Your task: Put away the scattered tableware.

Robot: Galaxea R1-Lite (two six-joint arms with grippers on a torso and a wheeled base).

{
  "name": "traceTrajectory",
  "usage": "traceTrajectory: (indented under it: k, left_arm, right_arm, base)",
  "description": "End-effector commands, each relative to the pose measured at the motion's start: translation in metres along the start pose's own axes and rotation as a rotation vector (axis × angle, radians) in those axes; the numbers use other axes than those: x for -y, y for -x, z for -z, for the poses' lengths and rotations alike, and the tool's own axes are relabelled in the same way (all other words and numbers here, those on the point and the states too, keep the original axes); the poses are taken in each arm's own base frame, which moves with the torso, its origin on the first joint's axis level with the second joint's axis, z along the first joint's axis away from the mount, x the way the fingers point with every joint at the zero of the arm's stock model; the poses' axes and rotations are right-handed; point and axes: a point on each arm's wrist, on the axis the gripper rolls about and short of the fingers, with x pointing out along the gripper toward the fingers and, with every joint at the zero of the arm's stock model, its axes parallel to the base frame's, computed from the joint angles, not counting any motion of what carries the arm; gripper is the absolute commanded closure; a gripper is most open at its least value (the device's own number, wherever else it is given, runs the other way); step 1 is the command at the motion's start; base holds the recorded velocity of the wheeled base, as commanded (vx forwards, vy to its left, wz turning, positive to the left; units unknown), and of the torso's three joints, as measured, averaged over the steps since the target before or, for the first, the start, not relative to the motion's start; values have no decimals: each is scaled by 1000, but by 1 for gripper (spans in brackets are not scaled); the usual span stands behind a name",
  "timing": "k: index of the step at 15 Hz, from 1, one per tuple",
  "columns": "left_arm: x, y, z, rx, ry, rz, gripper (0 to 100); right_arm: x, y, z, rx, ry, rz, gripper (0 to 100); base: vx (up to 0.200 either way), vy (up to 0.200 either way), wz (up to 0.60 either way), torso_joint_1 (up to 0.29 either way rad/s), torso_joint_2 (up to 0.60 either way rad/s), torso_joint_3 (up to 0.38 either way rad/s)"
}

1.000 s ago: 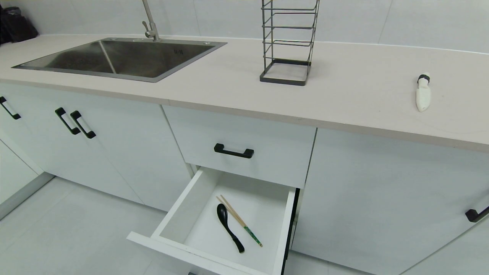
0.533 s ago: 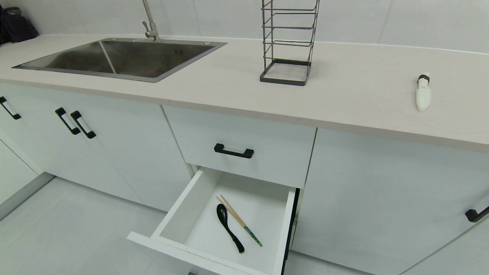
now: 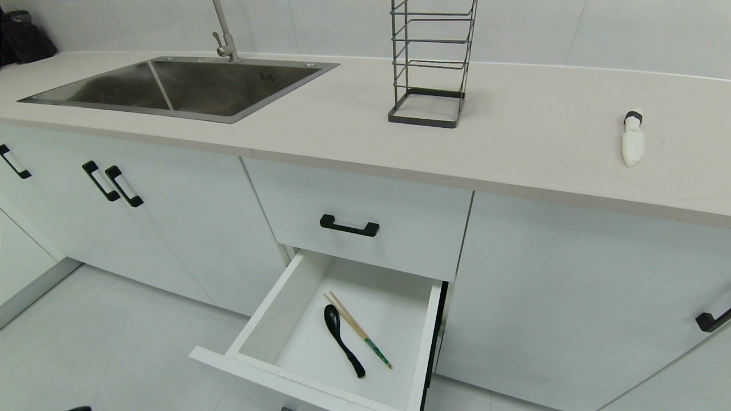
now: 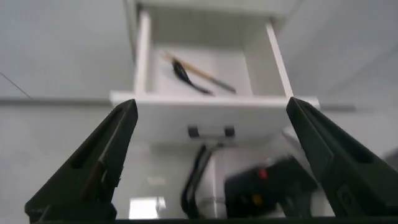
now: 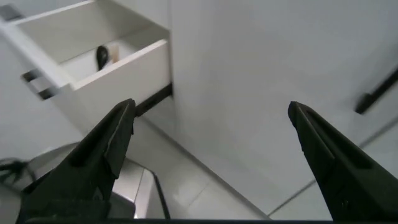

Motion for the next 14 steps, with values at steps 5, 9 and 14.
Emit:
traceTrajectory:
  k: [5,9,14]
  left_arm:
    - [-15,-79,7,-551,14,-15,0]
    - [-12,-114,14,-701,-16,32,0]
    - [-3,-155,20,-778,-115,-5,0]
  right_arm:
    - [0,3,1,39,-9,72,0]
    - [0,3,0,39,-20,96,0]
    - [2,4,0,46,-78,172,0]
  base:
    - [0,0,0,0,0,0]
    - [0,0,0,0,0,0]
    - [0,0,0,0,0,0]
